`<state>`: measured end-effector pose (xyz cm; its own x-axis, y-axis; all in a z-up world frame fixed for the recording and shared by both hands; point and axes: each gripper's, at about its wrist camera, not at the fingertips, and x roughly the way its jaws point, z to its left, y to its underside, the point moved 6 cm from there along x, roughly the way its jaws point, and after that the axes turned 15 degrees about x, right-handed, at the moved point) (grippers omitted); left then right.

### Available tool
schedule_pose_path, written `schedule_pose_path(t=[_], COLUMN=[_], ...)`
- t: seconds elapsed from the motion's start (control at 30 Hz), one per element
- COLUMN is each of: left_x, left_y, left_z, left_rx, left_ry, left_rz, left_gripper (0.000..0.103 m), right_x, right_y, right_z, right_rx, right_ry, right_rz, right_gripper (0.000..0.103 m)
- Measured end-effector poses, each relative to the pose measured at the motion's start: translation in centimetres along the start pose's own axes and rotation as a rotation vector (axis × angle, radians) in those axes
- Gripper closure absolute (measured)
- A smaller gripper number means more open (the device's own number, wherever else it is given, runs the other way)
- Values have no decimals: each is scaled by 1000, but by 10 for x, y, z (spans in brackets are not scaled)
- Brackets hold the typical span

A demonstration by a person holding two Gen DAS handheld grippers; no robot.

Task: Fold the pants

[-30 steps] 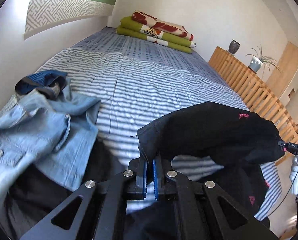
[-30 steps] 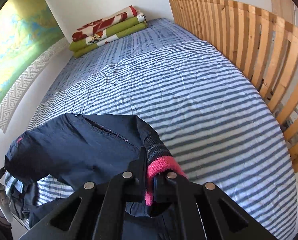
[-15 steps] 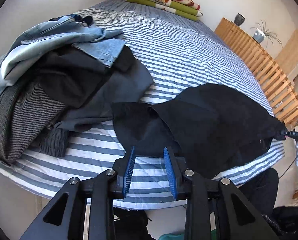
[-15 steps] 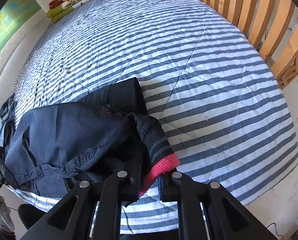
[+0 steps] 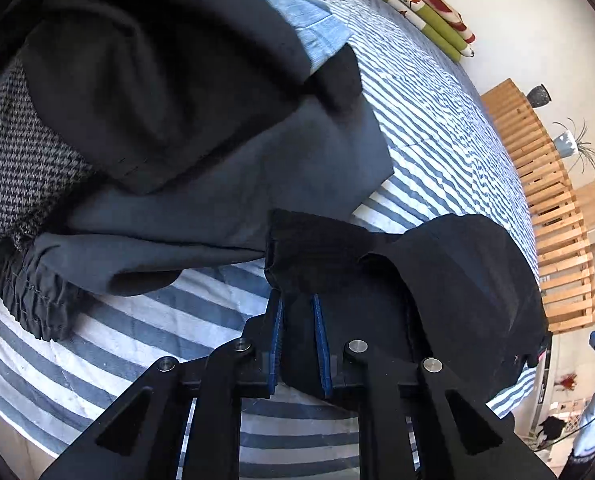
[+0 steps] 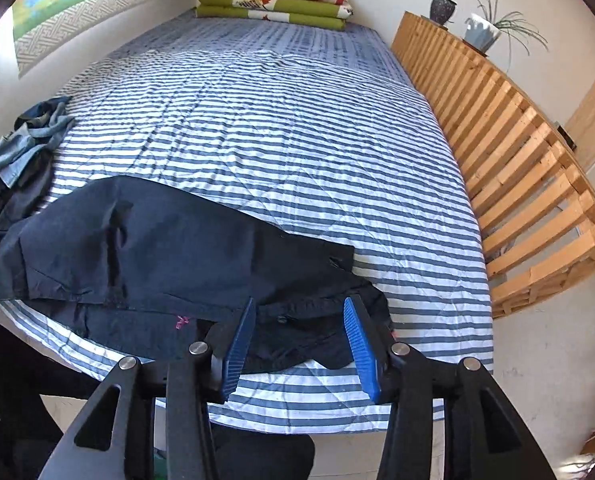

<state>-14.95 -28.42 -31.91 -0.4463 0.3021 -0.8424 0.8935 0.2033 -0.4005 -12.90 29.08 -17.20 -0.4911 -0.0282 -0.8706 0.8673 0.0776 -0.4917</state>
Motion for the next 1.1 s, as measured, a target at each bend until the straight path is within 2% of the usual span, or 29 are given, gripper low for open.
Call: schedule_pose_path(t=[0.17, 0.27, 0.3, 0.37, 0.43, 0.5, 0.57, 0.63, 0.7, 0.77, 0.97, 1.03, 1.1], left_x=[-66, -101, -106, -102, -80, -60, -56, -57, -51, -43, -9, 1, 5], left_y=[-32, -65, -77, -102, -121, -127, -121, -100, -70, -42, 29, 42, 45], left_z=[-30, -46, -50, -54, -50, -30, -17, -7, -8, -5, 23, 19, 7], left_rx=[79, 118, 141, 189, 240, 246, 187, 143, 144, 150, 51, 51, 93], left_ry=[11, 23, -11, -72, -169, -260, -211, -153, -107, -104, -62, -50, -72], left_rz=[-162, -210, -222, -225, -180, -95, -93, -94, -76, -53, 48, 69, 51], left_gripper=[93, 96, 101, 101, 100, 79, 76, 67, 60, 56, 56, 57, 58], right_x=[14, 25, 29, 41, 56, 72, 88, 102, 110, 116, 113, 109, 105], right_y=[-13, -7, -4, 3, 10, 16, 24, 31, 38, 40, 45, 47, 51], right_z=[95, 165, 189, 232, 264, 284, 294, 300, 301, 296, 298, 306, 316], right_rx=[-100, -185, -220, -269, -292, -297, -299, -300, -293, -282, -247, -263, -278], right_ry=[-157, -265, -288, -318, -359, -378, -396, -403, -422, -430, -486, -496, -506], right_rz=[3, 28, 32, 38, 63, 90, 131, 161, 190, 208, 251, 245, 247], right_gripper=[59, 59, 59, 58, 58, 57, 57, 57, 57, 57, 56, 56, 56])
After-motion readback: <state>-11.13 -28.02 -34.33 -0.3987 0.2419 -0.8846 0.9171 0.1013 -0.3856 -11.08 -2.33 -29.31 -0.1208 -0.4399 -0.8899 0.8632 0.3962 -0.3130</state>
